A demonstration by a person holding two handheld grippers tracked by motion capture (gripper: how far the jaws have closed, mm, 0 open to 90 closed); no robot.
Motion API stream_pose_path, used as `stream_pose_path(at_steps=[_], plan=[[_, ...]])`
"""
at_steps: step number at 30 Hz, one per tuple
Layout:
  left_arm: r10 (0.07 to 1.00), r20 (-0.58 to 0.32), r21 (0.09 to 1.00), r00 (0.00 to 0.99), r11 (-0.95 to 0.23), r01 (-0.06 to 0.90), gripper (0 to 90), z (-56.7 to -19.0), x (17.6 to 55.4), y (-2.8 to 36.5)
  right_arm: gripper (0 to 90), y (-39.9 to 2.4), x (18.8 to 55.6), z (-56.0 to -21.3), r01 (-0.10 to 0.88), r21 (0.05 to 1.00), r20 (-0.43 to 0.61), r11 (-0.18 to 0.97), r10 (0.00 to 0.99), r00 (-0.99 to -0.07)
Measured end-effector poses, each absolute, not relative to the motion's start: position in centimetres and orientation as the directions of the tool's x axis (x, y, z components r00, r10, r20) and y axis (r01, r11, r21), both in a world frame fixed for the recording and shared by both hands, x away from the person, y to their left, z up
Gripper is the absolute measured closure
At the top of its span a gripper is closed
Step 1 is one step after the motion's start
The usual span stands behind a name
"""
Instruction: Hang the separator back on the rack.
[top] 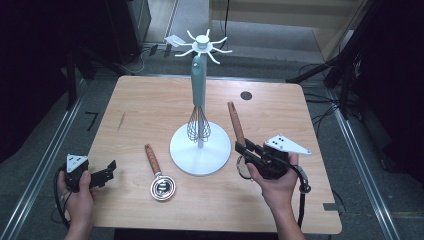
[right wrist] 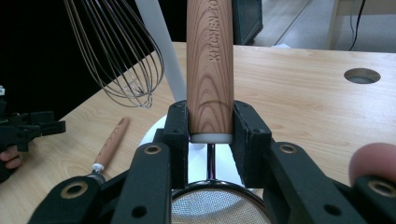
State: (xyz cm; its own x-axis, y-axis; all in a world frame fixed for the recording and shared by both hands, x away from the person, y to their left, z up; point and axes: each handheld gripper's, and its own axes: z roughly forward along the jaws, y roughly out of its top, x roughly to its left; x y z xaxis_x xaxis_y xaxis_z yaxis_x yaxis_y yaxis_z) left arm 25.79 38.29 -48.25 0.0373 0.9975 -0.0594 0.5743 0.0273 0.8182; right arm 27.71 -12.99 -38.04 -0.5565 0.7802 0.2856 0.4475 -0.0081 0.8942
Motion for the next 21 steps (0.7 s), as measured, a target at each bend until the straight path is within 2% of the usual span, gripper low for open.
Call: stream_pose_path(at_steps=[21], plan=[[0.998,-0.058,0.818,0.036,0.027,0.575,3.2,-48.3,25.8,38.3,70.9,-12.4,26.6,-36.7,0.393,0.919,0.261,-0.013,0.769,-0.583]])
